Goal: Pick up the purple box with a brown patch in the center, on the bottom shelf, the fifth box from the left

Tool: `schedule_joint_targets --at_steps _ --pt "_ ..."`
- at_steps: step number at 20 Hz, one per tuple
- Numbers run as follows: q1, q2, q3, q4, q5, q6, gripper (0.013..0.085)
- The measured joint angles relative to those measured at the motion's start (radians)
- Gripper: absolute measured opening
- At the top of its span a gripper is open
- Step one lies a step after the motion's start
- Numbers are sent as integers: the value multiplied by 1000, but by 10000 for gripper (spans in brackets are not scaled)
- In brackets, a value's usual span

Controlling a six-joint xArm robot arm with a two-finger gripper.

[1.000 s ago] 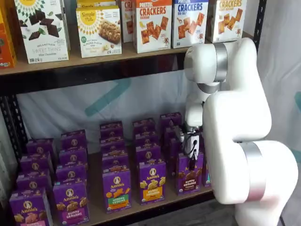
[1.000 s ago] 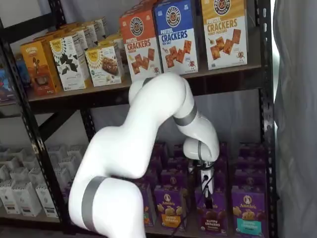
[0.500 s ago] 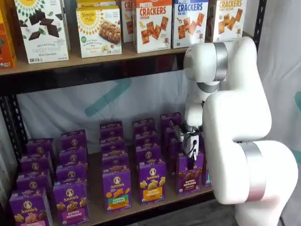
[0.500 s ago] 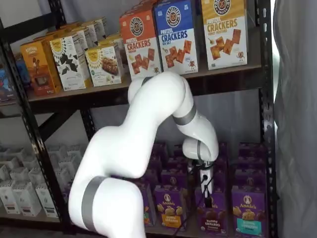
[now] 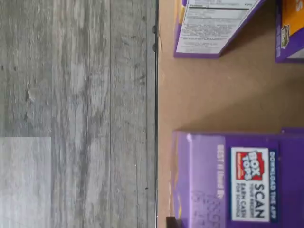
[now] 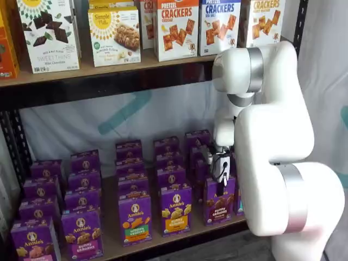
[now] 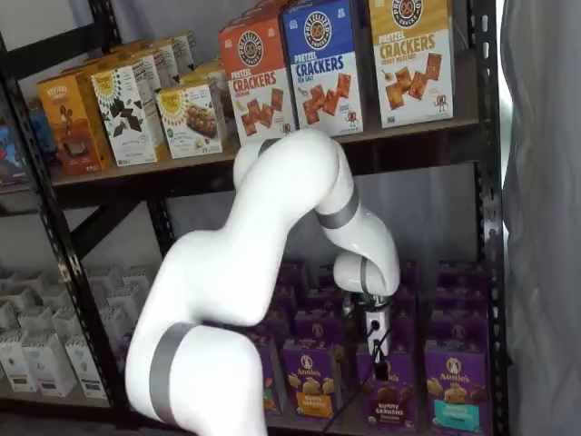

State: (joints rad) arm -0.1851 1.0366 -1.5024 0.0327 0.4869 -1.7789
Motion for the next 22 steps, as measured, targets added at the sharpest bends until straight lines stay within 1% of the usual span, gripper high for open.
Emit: schedule_joint_targets --at_steps 3,6,10,13,15,22 --pt "0 -4 8 0 -3 0 330" --pt "2 -17 21 11 5 -8 330" --pt "9 -57 84 11 -28 -1 330" --pt "15 -103 162 -16 -75 28 330" --pt "19 -134 214 -26 -98 40 330" --pt "40 -300 436 -16 -131 52 330"
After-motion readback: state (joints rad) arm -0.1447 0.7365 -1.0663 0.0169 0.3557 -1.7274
